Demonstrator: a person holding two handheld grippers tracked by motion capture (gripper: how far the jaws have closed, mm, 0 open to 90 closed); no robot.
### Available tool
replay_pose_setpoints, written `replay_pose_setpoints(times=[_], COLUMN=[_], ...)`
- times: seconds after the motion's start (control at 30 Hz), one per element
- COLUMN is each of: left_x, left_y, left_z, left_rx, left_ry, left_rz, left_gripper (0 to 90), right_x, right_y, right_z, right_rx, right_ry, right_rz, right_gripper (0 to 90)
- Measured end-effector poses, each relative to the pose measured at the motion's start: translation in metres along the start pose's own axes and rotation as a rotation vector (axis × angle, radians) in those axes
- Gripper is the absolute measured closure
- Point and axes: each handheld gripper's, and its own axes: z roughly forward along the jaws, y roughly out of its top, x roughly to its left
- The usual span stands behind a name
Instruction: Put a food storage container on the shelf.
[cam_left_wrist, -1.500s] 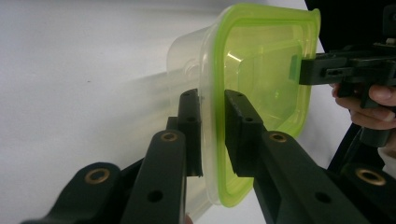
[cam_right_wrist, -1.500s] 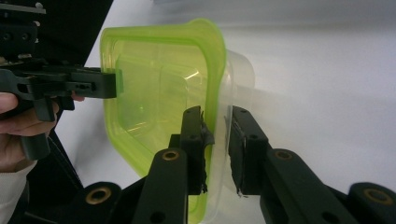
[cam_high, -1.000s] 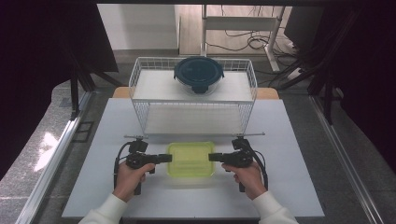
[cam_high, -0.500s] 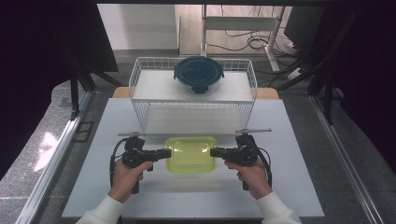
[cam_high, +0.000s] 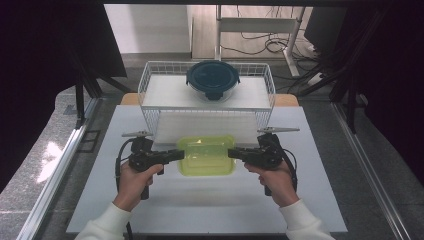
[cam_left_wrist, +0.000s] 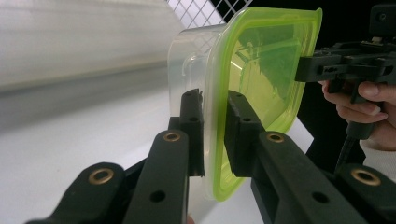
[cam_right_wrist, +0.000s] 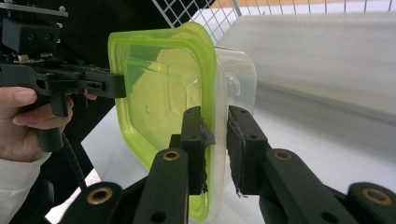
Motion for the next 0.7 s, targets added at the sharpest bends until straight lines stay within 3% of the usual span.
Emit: replay_pose_setpoints(times=[0.5, 0.7], left_x=[-0.019, -0.025], left_y=[0.04, 0.051], left_z=[-0.014, -0.017], left_rx=[-0.043, -0.051], left_ry=[0.004, 0.005], left_rz=[0.057, 0.07], left_gripper=[79.0, 78.9], right_x=[0.015, 0.018], right_y=[0.037, 0.046], right_z=[-0.019, -0.024], right_rx=[-0.048, -0.07], right_ry=[-0.018, -0.016], right_rz=[-0.066, -0.069], right_gripper=[76.5, 76.6])
